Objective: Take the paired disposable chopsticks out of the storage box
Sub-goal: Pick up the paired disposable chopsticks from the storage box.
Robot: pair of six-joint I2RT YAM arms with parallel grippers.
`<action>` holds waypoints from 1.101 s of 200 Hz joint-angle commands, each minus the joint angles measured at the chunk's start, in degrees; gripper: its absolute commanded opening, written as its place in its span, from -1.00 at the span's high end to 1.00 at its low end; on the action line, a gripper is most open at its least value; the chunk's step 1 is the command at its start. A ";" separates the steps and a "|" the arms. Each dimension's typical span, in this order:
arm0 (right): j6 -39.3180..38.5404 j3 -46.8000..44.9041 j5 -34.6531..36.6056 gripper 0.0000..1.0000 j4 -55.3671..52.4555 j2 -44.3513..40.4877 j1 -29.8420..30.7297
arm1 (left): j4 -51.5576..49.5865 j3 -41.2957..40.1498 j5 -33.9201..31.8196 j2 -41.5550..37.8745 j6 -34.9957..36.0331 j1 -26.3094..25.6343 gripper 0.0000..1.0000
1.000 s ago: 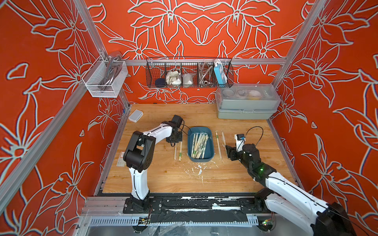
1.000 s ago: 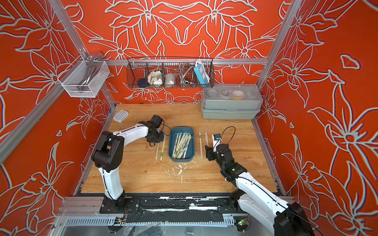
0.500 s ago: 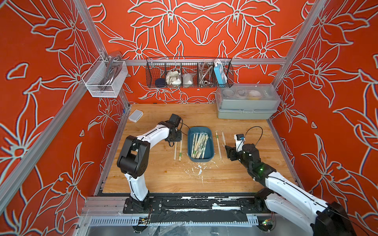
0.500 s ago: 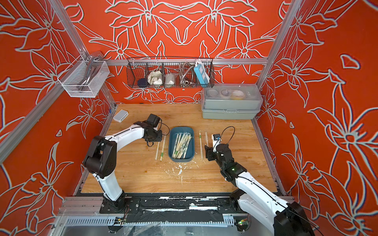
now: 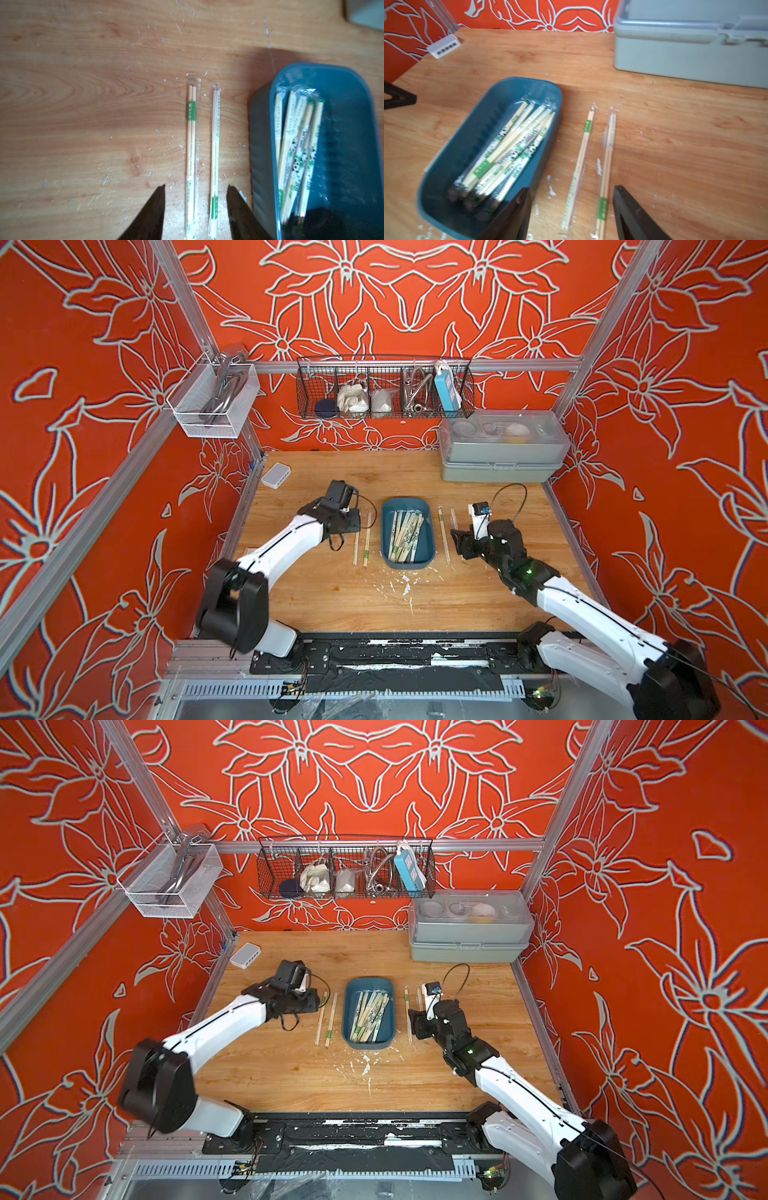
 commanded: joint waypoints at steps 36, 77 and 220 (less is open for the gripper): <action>0.60 1.20 -0.30 -0.37 0.73 0.06 0.26 | 0.63 1.33 0.17 1.80 0.26 0.54 0.84; 0.57 1.19 -0.30 -0.38 0.60 -0.05 0.26 | 0.80 0.64 0.45 0.38 -0.62 0.47 0.58; 3.72 23.88 -8.82 -0.21 -19.22 15.75 4.63 | 24.84 -37.09 4.26 -44.76 -0.78 -1.55 -0.16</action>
